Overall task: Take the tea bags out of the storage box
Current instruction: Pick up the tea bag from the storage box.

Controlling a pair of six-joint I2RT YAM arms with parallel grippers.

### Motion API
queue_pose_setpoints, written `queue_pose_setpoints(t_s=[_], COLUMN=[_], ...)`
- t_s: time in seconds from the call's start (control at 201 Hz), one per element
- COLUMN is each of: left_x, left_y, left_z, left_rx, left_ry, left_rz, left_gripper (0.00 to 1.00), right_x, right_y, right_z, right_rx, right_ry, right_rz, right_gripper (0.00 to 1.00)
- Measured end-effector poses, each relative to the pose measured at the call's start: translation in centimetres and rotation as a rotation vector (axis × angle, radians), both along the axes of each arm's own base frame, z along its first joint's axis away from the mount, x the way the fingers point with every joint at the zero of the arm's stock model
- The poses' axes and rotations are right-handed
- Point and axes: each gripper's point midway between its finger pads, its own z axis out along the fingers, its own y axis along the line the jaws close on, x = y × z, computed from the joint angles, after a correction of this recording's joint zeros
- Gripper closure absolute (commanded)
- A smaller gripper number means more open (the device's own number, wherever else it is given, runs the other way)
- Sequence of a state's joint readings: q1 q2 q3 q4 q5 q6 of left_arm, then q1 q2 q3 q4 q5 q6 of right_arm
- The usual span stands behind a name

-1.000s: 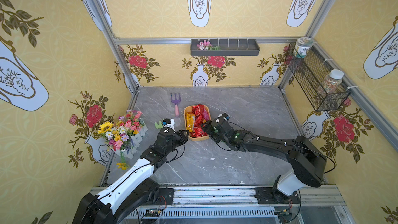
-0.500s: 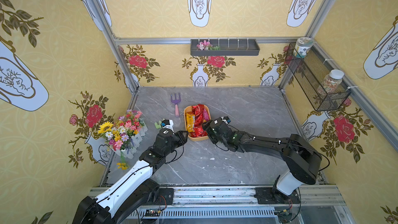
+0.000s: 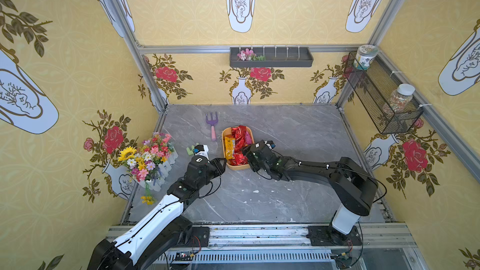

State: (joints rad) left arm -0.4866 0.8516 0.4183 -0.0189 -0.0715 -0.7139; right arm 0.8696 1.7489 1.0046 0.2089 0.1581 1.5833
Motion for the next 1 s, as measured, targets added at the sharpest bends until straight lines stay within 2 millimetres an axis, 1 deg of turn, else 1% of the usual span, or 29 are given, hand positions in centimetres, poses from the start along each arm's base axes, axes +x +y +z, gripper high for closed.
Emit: queue_pose_setpoints(t_s=[0.224, 0.403, 0.593, 0.717, 0.837, 1.001], left_x=[-0.1, -0.2, -0.3, -0.4, -0.4, -0.4], left_y=[0.3, 0.3, 0.4, 0.5, 0.5, 0.7], left_z=[-0.3, -0.5, -0.6, -0.6, -0.4, -0.3], left_rx=[0.007, 0.010, 0.012, 0.013, 0.010, 0.011], left_ry=[0.009, 0.015, 0.018, 0.018, 0.013, 0.010], left_rz=[0.007, 0.007, 0.008, 0.010, 0.010, 0.016], left_gripper=[0.54, 0.54, 0.54, 0.54, 0.54, 0.54], right_x=[0.9, 1.2, 1.6, 1.5, 1.2, 0.7], right_y=[-0.3, -0.1, 0.3, 0.7, 0.6, 0.4], right_z=[-1.1, -1.6, -2.0, -2.2, -2.5, -1.9], right_rx=[-0.005, -0.002, 0.001, 0.011, 0.011, 0.026], right_ry=[0.023, 0.034, 0.041, 0.046, 0.052, 0.046], right_rz=[-0.023, -0.017, -0.012, 0.002, 0.007, 0.017], right_gripper=[0.30, 0.32, 0.41, 0.46, 0.48, 0.50])
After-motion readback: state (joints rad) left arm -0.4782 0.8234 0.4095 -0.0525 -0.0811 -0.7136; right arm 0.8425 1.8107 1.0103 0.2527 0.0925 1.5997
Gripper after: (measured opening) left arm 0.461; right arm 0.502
